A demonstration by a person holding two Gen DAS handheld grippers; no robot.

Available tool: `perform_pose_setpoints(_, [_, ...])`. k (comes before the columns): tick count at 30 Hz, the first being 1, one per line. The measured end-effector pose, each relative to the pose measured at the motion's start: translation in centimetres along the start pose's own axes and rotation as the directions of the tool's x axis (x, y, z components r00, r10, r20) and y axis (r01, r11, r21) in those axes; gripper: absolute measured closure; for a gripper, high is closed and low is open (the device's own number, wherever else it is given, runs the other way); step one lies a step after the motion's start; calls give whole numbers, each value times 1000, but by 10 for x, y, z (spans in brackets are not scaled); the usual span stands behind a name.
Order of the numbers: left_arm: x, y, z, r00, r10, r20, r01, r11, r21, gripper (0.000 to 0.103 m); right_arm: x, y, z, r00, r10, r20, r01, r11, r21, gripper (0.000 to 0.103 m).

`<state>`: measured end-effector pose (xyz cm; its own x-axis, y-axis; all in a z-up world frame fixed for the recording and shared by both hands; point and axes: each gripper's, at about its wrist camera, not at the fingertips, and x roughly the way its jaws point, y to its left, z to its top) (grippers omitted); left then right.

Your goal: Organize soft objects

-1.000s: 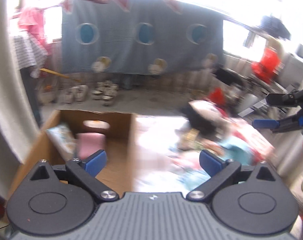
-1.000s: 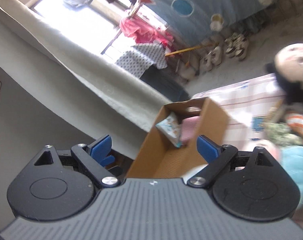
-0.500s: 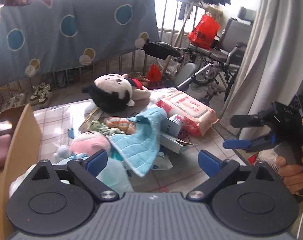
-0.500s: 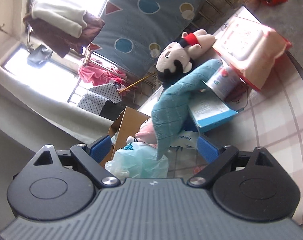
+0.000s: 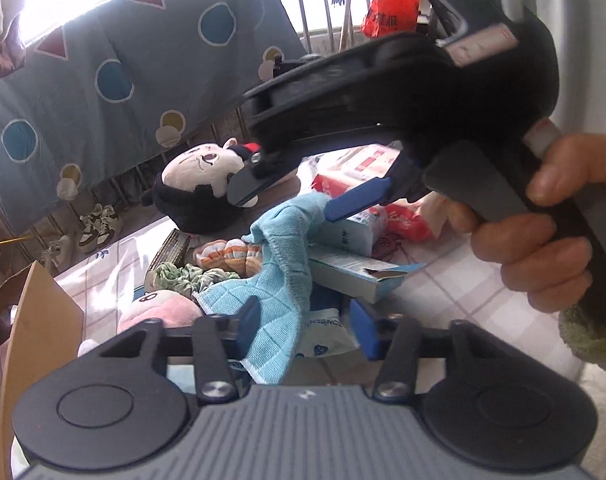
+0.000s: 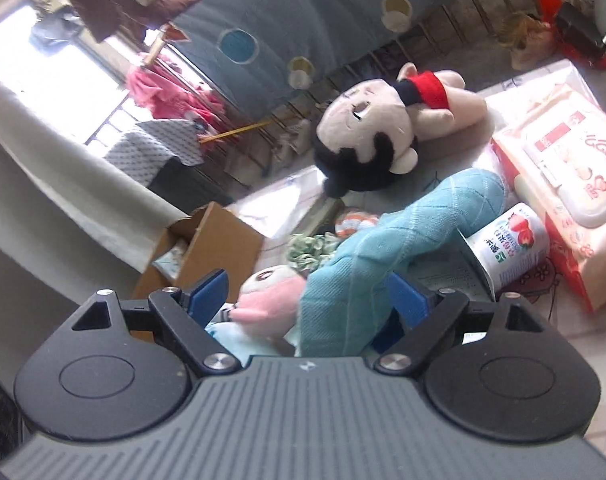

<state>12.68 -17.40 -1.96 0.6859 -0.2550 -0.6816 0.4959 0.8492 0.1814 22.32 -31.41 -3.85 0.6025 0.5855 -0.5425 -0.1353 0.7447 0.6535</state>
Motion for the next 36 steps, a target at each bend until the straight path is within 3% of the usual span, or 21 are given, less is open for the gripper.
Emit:
perform_pose_setpoints(2, [16,2,1,999,6,-44,-7,1000,-23,81,15,-6,4,1000,-21,-15,22,999,35,26])
perform_pose_setpoints(3, [21,5,0,998,6,-58,-8,999,-38,96,23,-9,6,1000,-21,-22,22,999,48,41])
perform_pose_setpoints(4, [25,6,-1,998,5,-63,-8,999,-48,99,28,-12,6,999,-19,-29,21,998,58,60])
perform_pose_setpoints(5, [27,7,-3,998,6,-62,-9,998,-58,99,33,-16,6,999,-14,-37,16,997,69,66])
perform_pose_setpoints(7, [26,9,-6,998,8,-55,-11,998,-68,100,38,-25,4,999,8,-51,-3,995,96,93])
perform_pose_setpoints(12, [0,3,-6,1000,25,7,-24,998,-50,100,20,-37,-6,996,85,-13,-82,988,131,97])
perform_pose_setpoints(16, [-36,-9,-7,997,-7,73,8,1000,-19,100,-15,-46,-18,987,159,37,-163,974,157,97])
perform_pose_setpoints(20, [-78,-33,-14,987,-71,143,63,996,62,100,-68,-49,-45,969,229,98,-241,960,141,97])
perform_pose_setpoints(24, [-98,-63,-36,979,-171,110,155,977,146,100,-118,-63,-89,955,259,142,-280,948,154,97])
perform_pose_setpoints(26, [-92,-78,-49,977,-209,47,199,966,163,100,-131,-77,-117,965,227,134,-250,949,192,97])
perform_pose_setpoints(30, [-67,-104,-84,962,-263,-69,271,948,169,100,-146,-105,-177,992,95,85,-115,955,274,97])
perform_pose_setpoints(33, [-52,-115,-102,940,-315,-133,334,930,154,100,-155,-115,-206,999,5,46,-18,955,296,93])
perform_pose_setpoints(36, [-48,-122,-112,928,-338,-154,361,919,160,100,-167,-110,-218,993,-112,25,102,964,244,89])
